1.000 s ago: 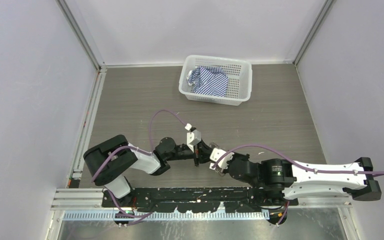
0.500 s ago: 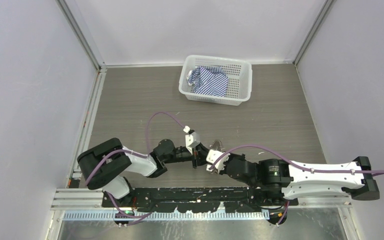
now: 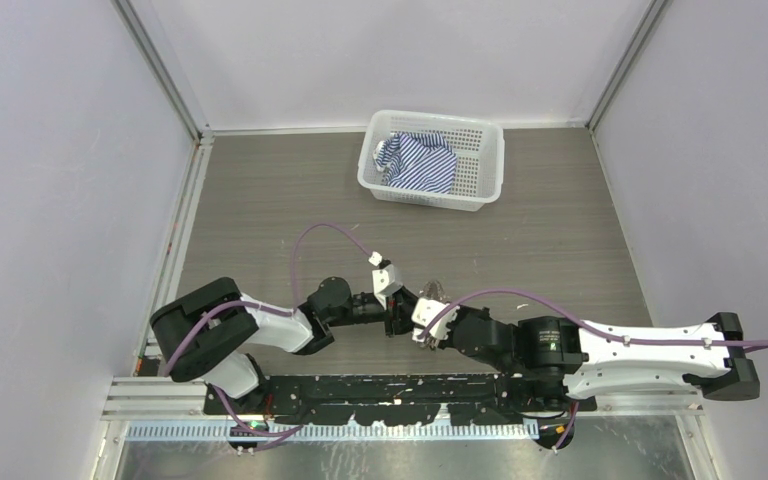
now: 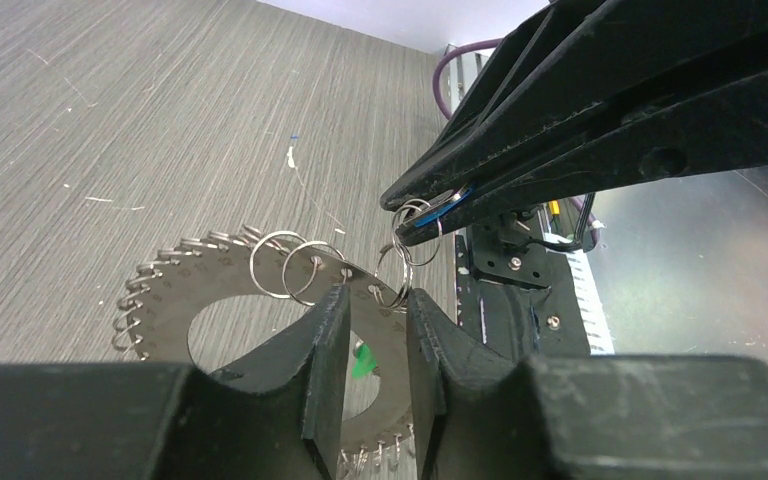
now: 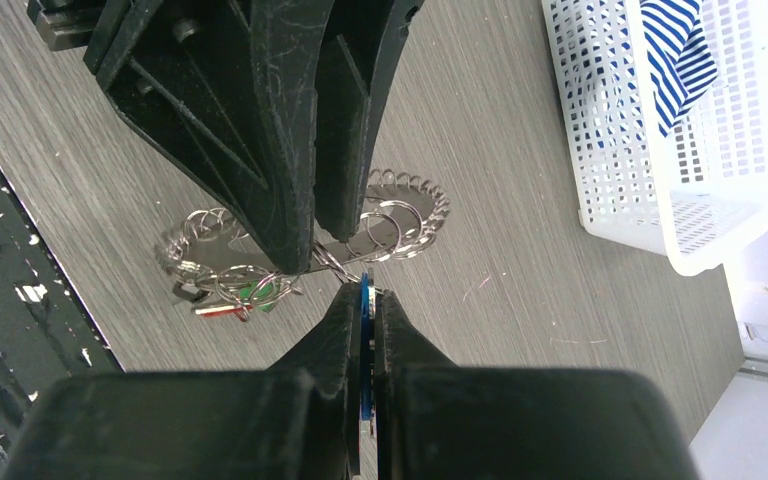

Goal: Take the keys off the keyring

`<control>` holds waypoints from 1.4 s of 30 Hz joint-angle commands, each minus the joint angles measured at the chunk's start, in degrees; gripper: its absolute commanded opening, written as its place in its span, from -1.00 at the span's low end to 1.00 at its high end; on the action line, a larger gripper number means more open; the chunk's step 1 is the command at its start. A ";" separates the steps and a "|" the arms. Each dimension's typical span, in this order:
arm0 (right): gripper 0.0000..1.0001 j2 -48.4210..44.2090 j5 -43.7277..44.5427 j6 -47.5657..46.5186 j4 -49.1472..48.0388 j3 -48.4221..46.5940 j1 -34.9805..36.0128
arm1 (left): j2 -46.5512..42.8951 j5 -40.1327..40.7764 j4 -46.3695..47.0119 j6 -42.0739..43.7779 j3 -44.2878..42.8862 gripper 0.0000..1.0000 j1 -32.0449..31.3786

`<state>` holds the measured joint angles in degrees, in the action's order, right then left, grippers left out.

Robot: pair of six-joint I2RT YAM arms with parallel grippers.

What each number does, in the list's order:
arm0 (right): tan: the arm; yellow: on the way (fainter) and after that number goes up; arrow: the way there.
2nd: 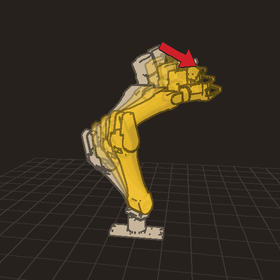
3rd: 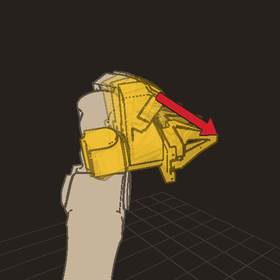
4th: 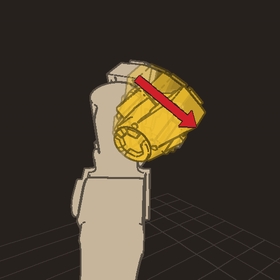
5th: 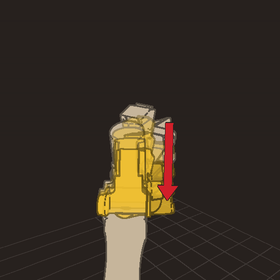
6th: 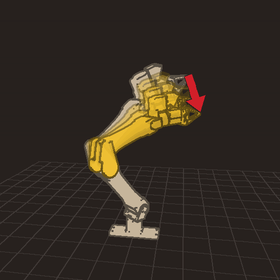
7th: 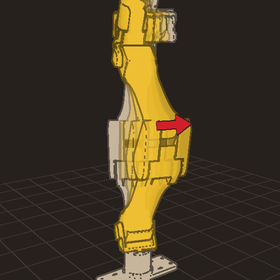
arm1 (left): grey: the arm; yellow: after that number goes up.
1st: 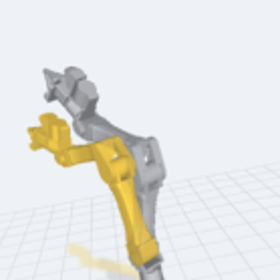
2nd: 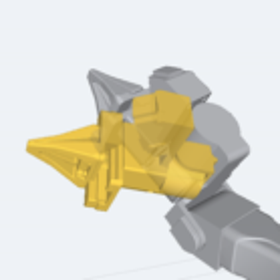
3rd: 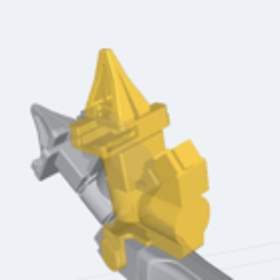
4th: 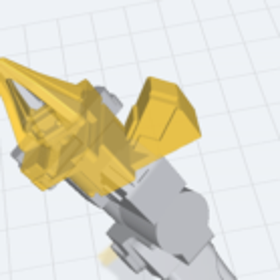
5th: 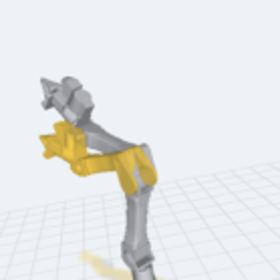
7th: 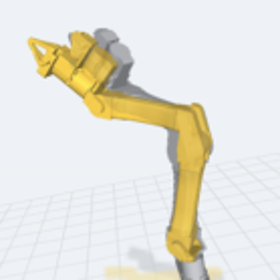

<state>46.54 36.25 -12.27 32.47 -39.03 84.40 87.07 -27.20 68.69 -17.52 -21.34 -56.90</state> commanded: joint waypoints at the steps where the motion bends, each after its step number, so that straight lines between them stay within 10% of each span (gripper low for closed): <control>1: -0.98 -0.37 0.38 -0.01 -1.54 -3.10 0.19 | -0.88 0.31 2.72 1.42 -1.73 -0.39 -0.23; 19: -0.98 0.82 -0.30 1.24 0.10 -4.75 0.24 | -1.50 4.18 4.02 6.74 -1.33 -0.31 -2.95; 28: -0.98 0.41 0.29 2.17 0.75 -4.84 0.24 | -1.84 6.70 2.25 8.54 -1.27 -0.98 -3.33; 42: -0.98 -2.17 6.04 5.93 3.20 -0.01 0.17 | -3.26 9.11 7.58 9.88 2.37 -0.99 -4.17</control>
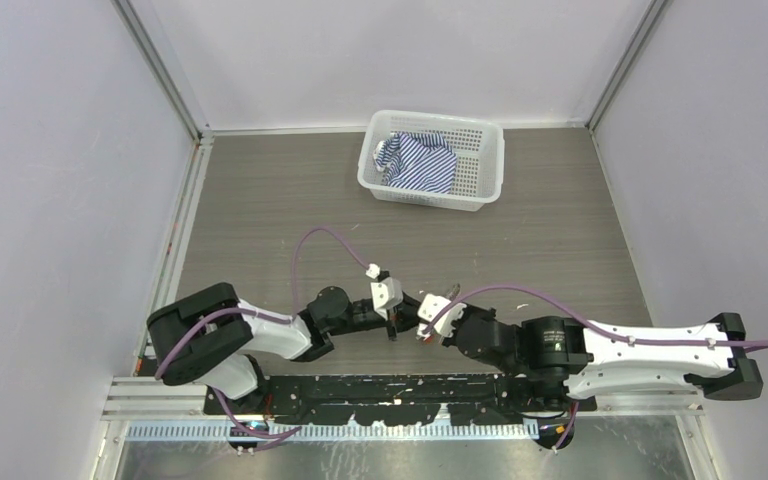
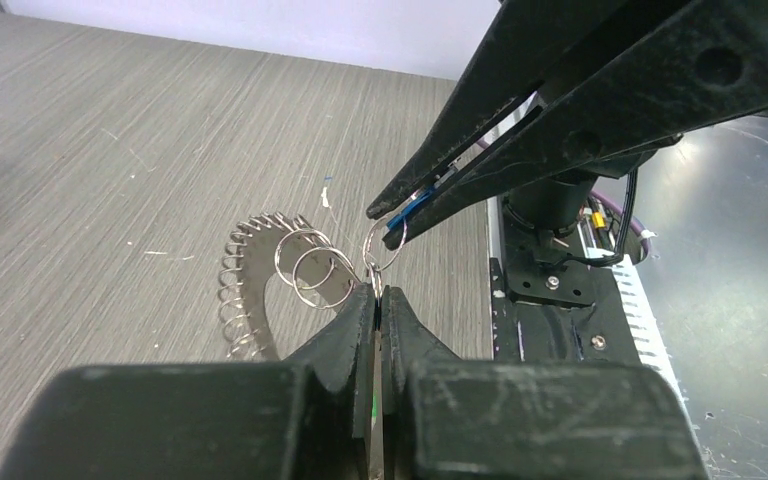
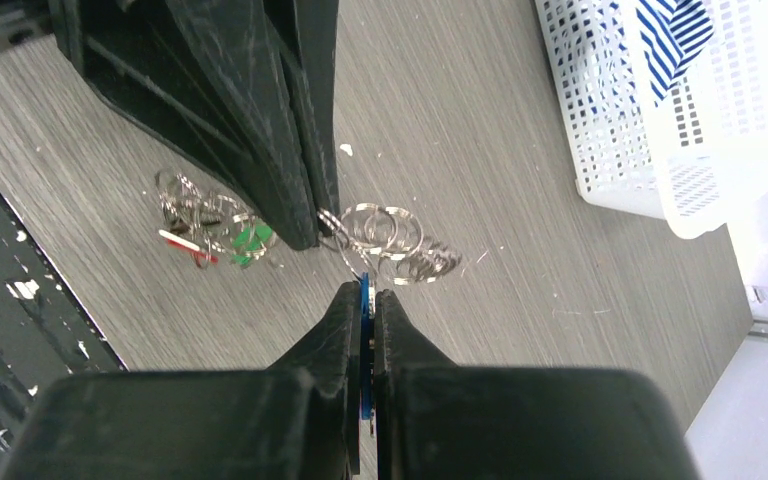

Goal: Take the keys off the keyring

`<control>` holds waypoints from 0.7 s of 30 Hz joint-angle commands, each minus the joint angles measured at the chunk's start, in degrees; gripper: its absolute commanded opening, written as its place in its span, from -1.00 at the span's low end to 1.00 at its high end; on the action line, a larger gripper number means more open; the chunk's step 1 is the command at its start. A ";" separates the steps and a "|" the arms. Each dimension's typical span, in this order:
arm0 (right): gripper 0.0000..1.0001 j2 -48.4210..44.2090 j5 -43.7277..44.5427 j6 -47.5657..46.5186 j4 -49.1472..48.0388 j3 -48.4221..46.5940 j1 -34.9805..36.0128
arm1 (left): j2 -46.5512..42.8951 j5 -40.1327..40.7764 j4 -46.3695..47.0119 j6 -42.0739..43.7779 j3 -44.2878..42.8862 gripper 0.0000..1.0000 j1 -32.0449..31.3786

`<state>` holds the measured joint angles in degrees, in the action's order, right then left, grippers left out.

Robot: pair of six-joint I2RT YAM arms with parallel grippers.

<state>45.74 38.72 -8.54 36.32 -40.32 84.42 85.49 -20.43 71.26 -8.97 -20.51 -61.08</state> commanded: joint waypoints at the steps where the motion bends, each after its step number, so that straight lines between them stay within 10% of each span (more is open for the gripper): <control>1: -0.98 -1.24 3.55 2.13 -0.91 1.53 0.13 | -1.96 2.46 5.29 1.33 1.79 -0.99 0.03; 21: -0.98 5.11 -3.02 0.80 -7.75 3.22 -3.27 | -9.10 4.98 8.89 1.46 5.23 -0.99 0.01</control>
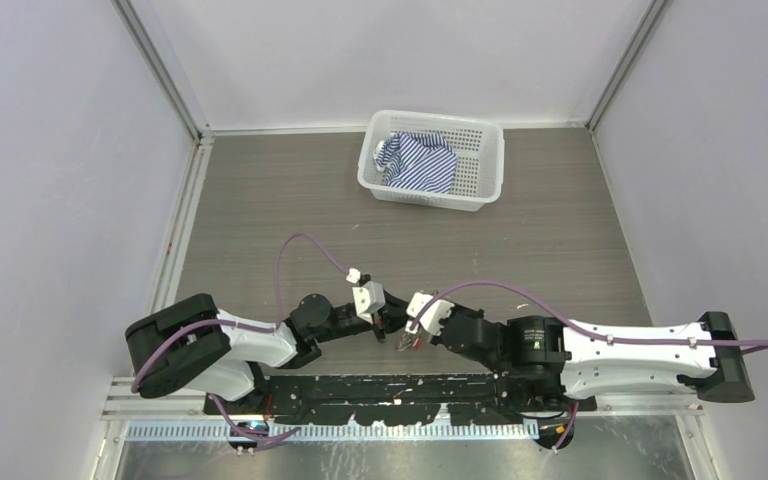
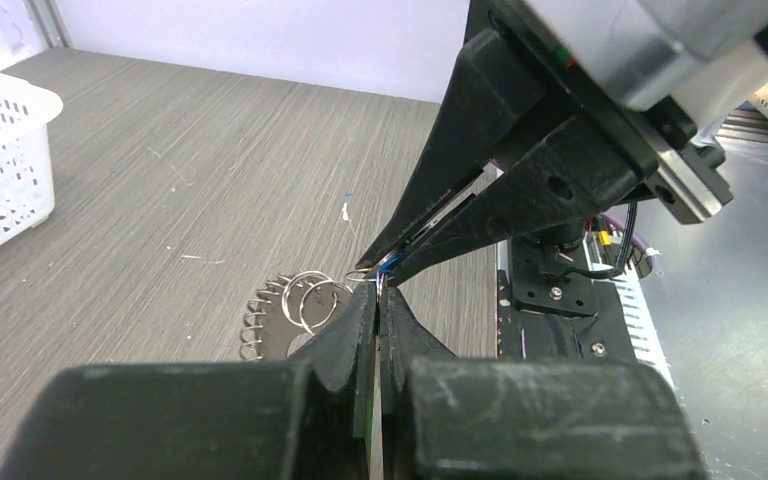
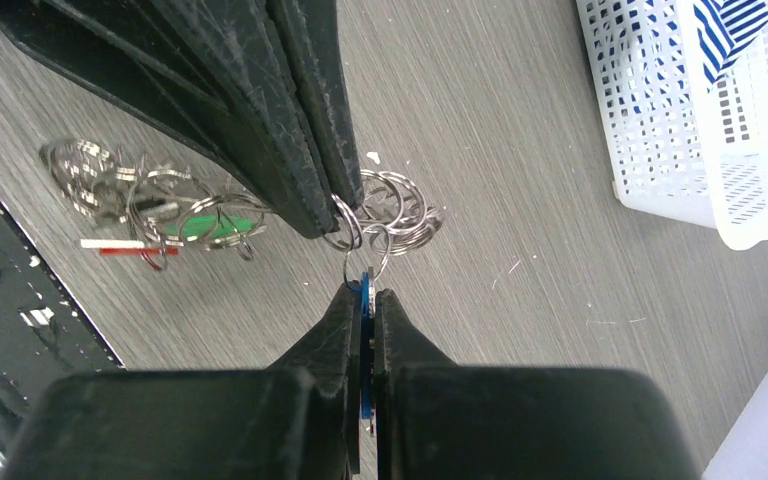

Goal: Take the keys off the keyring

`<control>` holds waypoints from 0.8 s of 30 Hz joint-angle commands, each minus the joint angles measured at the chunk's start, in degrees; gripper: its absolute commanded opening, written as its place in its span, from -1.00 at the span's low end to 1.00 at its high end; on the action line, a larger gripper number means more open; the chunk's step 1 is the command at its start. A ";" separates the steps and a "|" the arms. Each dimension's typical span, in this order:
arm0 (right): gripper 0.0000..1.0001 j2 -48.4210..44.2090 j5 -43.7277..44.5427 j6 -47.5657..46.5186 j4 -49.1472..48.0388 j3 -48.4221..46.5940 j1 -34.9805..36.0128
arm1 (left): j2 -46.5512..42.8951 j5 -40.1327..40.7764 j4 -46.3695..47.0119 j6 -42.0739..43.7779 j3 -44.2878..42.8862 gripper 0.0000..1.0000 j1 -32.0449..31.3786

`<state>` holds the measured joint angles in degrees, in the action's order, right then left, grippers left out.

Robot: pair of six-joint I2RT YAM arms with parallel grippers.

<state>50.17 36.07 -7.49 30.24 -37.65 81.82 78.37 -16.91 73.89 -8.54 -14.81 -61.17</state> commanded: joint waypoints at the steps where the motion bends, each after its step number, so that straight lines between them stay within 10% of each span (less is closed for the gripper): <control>1: -0.98 0.83 -0.39 -0.20 -1.83 0.63 -0.74 | -1.92 1.89 6.27 1.06 -0.48 -0.99 0.08; 24: -0.98 4.70 -6.27 -1.44 -10.88 3.50 -5.01 | -0.20 6.61 8.11 0.54 -1.09 -0.99 0.12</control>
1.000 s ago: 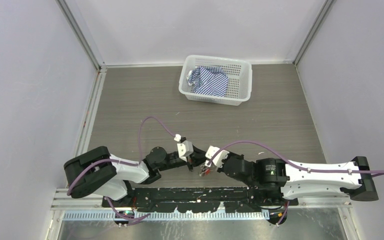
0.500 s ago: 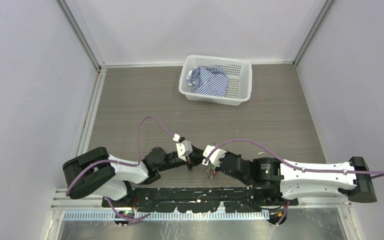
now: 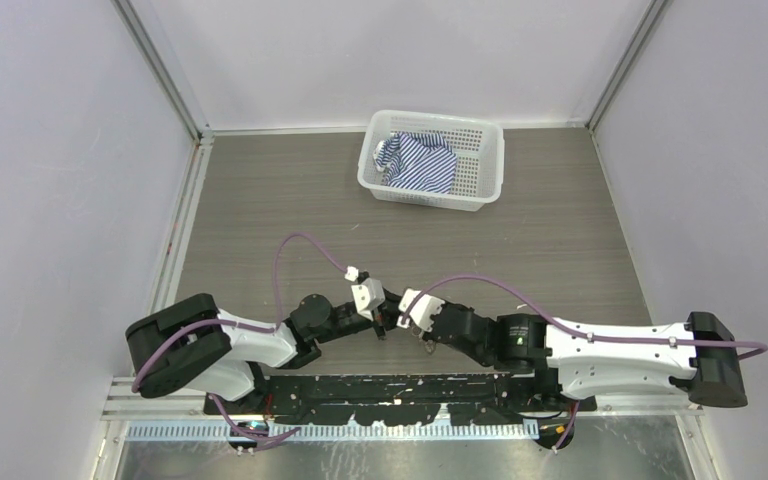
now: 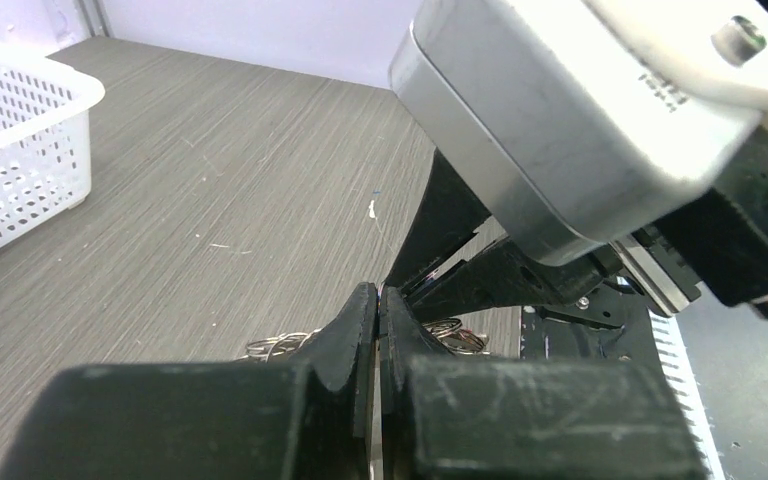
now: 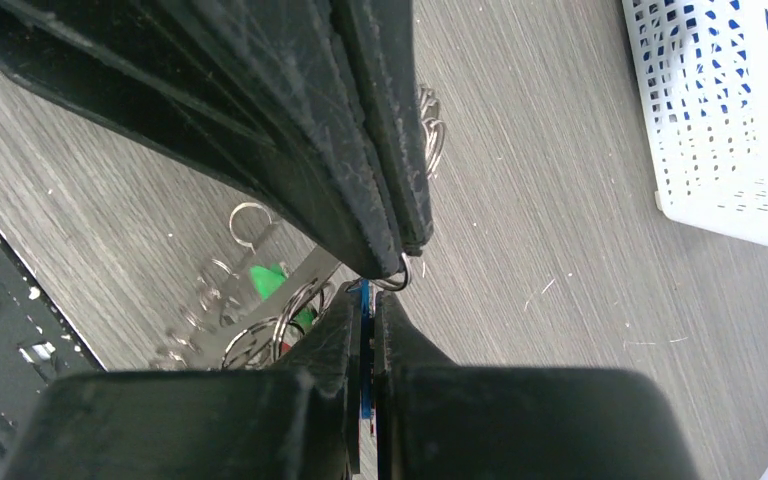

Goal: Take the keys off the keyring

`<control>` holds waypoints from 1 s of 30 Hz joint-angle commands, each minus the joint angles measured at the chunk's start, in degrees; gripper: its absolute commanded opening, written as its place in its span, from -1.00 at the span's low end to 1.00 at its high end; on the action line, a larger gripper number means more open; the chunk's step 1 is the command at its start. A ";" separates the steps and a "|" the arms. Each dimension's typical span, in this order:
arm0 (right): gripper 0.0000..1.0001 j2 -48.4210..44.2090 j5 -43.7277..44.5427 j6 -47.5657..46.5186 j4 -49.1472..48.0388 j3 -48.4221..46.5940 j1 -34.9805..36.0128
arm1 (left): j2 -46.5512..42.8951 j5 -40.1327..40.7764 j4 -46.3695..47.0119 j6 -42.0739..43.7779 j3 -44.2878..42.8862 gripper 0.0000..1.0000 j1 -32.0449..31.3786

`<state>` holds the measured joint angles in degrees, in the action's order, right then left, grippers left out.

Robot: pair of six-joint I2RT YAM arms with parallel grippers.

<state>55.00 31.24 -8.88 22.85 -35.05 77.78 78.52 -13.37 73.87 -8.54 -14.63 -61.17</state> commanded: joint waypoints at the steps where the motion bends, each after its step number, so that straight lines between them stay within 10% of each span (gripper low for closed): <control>1: -0.98 -0.28 -1.58 0.19 -4.44 1.20 -1.17 | -0.23 3.62 8.14 0.54 -1.34 -0.99 0.09; 17: -0.98 -1.07 -1.78 5.56 -25.12 7.62 -3.82 | -1.72 8.88 8.14 -0.26 -0.64 -0.99 0.16; 30: -0.98 -0.49 0.03 6.07 -23.29 6.66 -7.88 | -7.67 15.30 8.14 0.71 2.61 -0.99 0.35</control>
<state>55.53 29.93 -4.08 1.78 -27.24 70.87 72.29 -2.11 76.14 -8.73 -12.53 -61.06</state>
